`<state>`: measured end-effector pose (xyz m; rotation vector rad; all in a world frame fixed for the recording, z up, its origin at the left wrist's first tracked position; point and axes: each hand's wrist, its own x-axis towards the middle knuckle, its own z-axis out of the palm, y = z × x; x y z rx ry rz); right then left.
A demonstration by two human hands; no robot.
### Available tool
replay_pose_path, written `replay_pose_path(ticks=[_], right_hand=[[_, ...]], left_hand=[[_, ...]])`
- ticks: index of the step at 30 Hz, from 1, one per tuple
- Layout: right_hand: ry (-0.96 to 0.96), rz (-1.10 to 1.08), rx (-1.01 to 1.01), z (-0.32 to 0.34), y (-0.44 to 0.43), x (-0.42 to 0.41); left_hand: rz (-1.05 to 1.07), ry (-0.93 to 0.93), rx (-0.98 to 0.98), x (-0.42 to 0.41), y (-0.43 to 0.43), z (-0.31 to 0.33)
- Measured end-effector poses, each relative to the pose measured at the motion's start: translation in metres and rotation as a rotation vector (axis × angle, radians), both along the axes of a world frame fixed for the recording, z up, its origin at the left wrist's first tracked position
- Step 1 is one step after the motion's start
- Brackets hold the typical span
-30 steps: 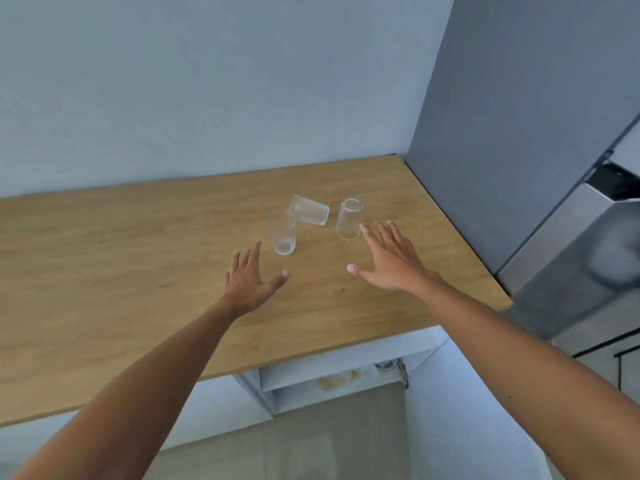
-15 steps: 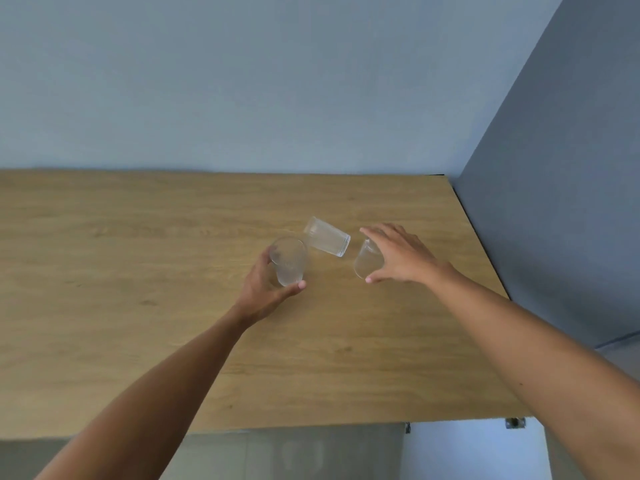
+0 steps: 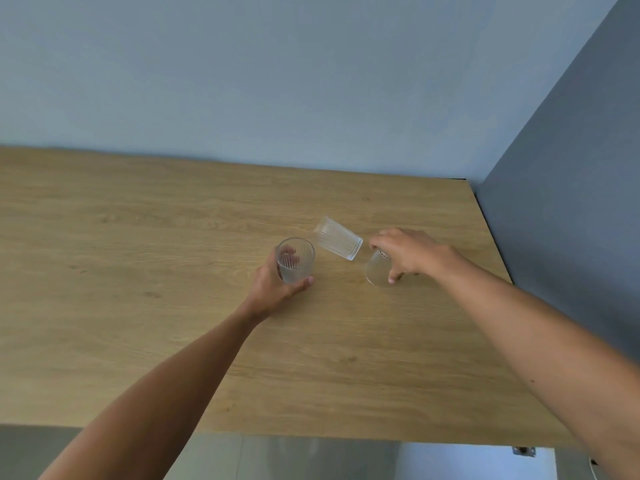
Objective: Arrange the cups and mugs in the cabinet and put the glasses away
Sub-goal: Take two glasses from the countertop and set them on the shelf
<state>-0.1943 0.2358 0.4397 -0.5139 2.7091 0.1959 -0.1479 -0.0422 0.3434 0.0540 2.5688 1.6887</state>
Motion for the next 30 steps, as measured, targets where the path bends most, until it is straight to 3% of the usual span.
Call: replay_pose_path(ticks=[4,8,13,21,25,30], right_hand=[[0.015,-0.044,-0.066,0.001,0.005,0.006],[0.040,-0.221,-0.317,0.003,0.013,0.025],[0.140,-0.574,-0.866,0.006,0.006,0.074],[0.104,-1.034,-1.780,-0.002,-0.039,0.154],[0.017,-1.121,-1.976,-0.010,-0.054,0.185],[-0.095,-1.047,-2.114,-0.021,-0.053,0.223]], left_hand=[[-0.033,0.020,0.004,0.003,-0.009,0.000],[-0.059,0.023,0.040,0.008,-0.019,0.006],[-0.067,0.038,0.048,0.014,-0.032,0.013],[-0.150,0.065,0.081,0.043,-0.041,0.029],[-0.180,0.086,0.114,0.070,-0.039,0.036],[-0.164,0.069,0.123,0.110,-0.036,0.038]])
